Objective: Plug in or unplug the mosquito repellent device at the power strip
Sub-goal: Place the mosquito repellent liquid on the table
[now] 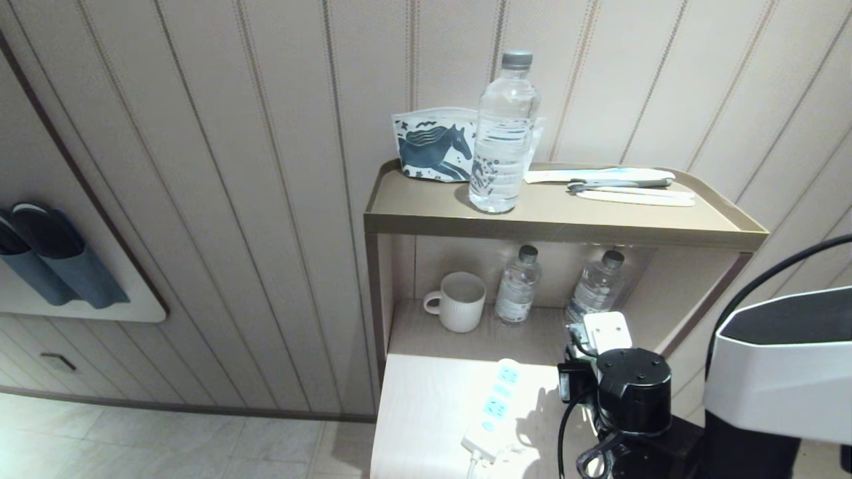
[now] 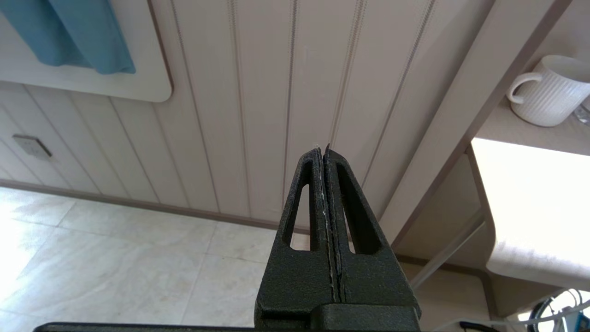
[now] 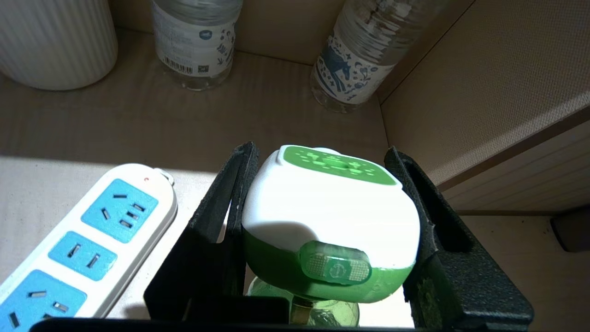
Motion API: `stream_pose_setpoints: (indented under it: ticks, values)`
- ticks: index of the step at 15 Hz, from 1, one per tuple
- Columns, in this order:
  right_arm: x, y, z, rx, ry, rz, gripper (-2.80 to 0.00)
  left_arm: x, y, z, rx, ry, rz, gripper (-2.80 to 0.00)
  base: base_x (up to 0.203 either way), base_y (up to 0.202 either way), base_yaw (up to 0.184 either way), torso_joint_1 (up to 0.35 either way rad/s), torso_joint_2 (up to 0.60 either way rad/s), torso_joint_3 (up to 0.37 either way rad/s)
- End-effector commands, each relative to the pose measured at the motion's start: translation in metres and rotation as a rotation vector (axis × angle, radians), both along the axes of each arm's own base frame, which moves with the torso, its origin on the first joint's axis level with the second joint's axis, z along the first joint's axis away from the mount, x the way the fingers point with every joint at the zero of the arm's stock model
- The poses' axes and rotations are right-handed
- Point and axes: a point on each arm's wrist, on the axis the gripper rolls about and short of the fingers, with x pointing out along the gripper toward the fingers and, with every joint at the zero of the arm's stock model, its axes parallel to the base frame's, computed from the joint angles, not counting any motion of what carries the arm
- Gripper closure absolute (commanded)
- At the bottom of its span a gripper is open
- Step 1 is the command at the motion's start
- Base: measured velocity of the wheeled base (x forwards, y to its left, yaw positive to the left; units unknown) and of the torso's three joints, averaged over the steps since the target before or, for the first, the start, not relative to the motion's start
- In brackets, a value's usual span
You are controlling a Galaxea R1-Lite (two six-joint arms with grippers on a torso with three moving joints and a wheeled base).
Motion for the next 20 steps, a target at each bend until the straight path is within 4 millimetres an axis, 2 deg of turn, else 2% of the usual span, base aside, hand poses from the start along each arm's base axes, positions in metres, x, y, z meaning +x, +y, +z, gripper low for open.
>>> stream_pose_setpoints:
  ticks: [1, 6, 11, 16, 20]
  values:
    - [0.0, -0.001, 0.002, 0.02, -0.032, -0.007, 0.0, 0.0, 0.0, 0.0, -0.001, 0.002, 0.001, 0.0, 0.0, 0.0, 0.0, 0.0, 0.0, 0.0]
    - [0.0, -0.001, 0.004, 0.024, -0.035, -0.006, 0.0, 0.0, 0.0, 0.0, -0.001, 0.002, 0.001, 0.0, 0.0, 0.0, 0.0, -0.006, 0.01, 0.006]
    - [0.0, -0.001, 0.007, 0.03, -0.046, -0.005, 0.0, 0.0, 0.0, 0.0, -0.001, 0.001, 0.001, 0.0, 0.0, 0.0, 0.0, -0.145, 0.33, 0.166]
    - [-0.006, -0.005, 0.035, 0.079, -0.132, -0.007, 0.0, 0.0, 0.0, 0.0, -0.001, 0.001, 0.001, 0.0, 0.0, 0.0, 0.0, -0.196, 0.43, 0.227]
    - [-0.006, -0.008, 0.039, 0.082, -0.145, -0.014, 0.0, 0.0, 0.0, 0.0, -0.001, 0.002, 0.001, 0.0, 0.0, 0.0, 0.0, -0.248, 0.55, 0.296]
